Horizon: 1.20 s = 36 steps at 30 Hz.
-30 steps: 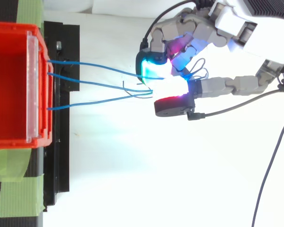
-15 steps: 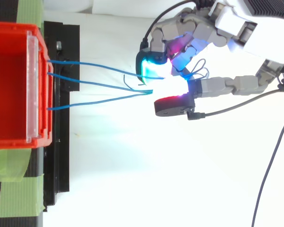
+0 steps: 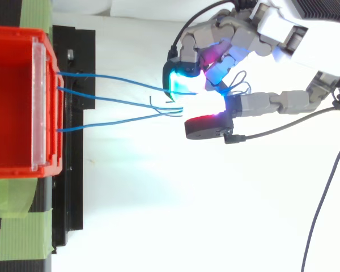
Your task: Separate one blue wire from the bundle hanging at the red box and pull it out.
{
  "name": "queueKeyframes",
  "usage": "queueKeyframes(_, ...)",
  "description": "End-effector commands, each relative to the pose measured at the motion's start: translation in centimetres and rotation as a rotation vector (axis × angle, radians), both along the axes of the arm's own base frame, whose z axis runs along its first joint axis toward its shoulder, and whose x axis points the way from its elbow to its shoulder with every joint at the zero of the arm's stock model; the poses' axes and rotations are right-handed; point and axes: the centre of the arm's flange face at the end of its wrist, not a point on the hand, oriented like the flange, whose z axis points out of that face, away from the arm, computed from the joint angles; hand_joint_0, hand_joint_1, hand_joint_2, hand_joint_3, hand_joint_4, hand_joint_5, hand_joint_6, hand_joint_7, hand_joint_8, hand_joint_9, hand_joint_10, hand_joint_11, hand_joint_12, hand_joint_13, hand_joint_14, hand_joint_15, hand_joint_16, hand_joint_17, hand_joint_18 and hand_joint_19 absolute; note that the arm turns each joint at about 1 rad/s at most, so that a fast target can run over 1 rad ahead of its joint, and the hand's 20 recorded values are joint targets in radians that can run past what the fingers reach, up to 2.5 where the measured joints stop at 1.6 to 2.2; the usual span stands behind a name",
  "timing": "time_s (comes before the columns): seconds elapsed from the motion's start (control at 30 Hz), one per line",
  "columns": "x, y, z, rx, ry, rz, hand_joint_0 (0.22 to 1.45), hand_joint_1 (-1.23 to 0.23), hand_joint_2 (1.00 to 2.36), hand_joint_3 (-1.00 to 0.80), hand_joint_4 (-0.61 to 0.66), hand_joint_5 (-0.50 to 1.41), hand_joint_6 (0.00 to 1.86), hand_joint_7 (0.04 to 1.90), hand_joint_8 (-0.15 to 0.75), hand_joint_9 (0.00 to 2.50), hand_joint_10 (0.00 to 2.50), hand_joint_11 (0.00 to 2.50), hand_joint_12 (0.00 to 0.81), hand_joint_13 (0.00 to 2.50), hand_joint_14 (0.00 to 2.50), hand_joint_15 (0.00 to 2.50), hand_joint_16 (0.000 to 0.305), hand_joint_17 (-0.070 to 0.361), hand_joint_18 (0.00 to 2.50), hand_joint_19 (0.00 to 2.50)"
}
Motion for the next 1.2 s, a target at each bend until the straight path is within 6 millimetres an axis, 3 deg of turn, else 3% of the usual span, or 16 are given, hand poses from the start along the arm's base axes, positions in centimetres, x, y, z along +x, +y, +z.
queueKeyframes(0.0, 0.0, 0.0, 0.0, 0.000, 0.000, 0.000, 0.61, -0.81, 1.03, -0.02, -0.12, -0.10, 0.76, 1.23, 0.259, 1.17, 0.02, 1.56, 0.364, 0.62, 0.03, 0.84, 0.046, 0.104, 0.46, 0.69)
queueKeyframes(0.2, 0.0, 0.0, 0.0, 0.000, 0.000, 0.000, 0.61, -0.88, 1.03, -0.04, -0.04, -0.11, 0.75, 1.28, 0.257, 1.10, 0.02, 1.55, 0.347, 0.53, 0.03, 0.78, 0.047, 0.105, 0.39, 0.67)
queueKeyframes(0.7, -0.2, 0.1, -0.2, 0.004, 0.024, 0.006, 0.62, -0.95, 1.04, -0.05, -0.06, -0.14, 0.80, 1.25, 0.255, 1.01, 0.02, 1.56, 0.319, 0.44, 0.02, 0.63, 0.047, 0.107, 0.37, 0.64)
queueKeyframes(1.17, 0.0, 1.7, 0.1, 0.064, 0.004, 0.101, 0.64, -0.98, 1.04, -0.06, -0.05, -0.17, 0.83, 1.27, 0.254, 0.96, 0.02, 1.54, 0.315, 0.42, 0.02, 0.63, 0.048, 0.107, 0.36, 0.63)
